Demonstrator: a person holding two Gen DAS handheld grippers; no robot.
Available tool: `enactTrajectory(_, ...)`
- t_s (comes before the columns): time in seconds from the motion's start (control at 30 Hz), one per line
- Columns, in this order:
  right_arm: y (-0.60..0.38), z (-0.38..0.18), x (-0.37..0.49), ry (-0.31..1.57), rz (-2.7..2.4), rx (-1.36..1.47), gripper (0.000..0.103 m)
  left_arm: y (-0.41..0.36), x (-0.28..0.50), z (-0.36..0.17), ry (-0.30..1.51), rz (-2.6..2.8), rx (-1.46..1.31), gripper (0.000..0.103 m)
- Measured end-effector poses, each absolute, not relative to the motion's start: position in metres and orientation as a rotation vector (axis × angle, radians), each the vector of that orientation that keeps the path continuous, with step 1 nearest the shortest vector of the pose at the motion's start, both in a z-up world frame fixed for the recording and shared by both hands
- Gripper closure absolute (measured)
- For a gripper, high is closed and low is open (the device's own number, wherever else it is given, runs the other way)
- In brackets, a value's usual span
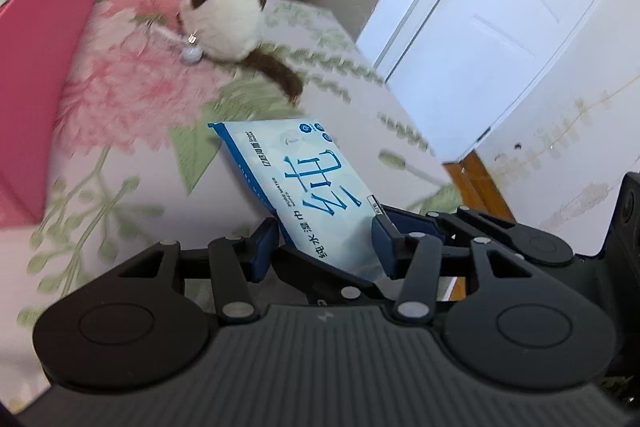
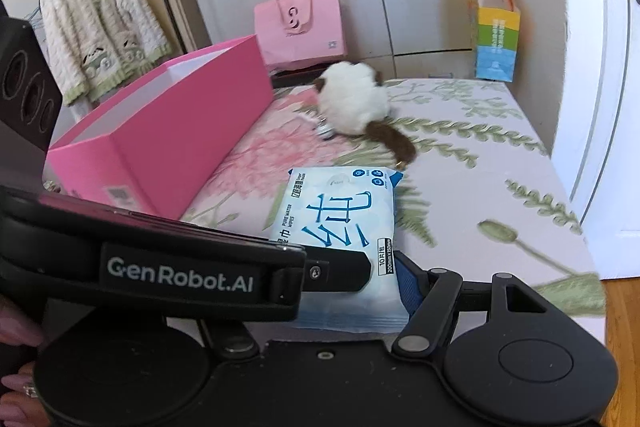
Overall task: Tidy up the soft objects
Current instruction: 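Lift the wipes pack with both tools and carry it over the pink box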
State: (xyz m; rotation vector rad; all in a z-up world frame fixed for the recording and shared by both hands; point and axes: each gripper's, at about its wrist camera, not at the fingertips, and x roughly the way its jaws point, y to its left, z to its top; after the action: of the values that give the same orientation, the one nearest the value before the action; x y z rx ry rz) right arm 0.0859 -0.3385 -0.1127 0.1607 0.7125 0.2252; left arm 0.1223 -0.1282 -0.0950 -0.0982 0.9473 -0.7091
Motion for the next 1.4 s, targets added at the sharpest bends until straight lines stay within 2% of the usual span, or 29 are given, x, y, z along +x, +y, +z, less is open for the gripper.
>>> enactTrajectory(0.23,-0.309,-0.109,0.061,0.752,0.259,0.144,0.031,-0.098,0.091,-0.089,0.944,-0.671,-0.103,0.053)
enactTrajectory(0.5,-0.27,-0.084,0.027,0.658,0.313,0.104,0.031,-0.056,0.055,-0.056,0.844,-0.641,-0.085,0.053)
enactTrajectory(0.73,-0.233,-0.053,0.033,0.542,0.403,0.045,0.031,-0.009,0.051,-0.02,0.708,-0.581,-0.099,0.053)
enactTrajectory(1.1,-0.186,-0.019,0.112,0.45,0.531,0.013,0.03,0.048,0.121,0.015,0.599,-0.504,-0.154,0.054)
enactTrajectory(1.4,-0.167,-0.027,0.199,0.529,0.604,0.061,0.029,0.071,0.208,0.005,0.657,-0.471,-0.217,0.054)
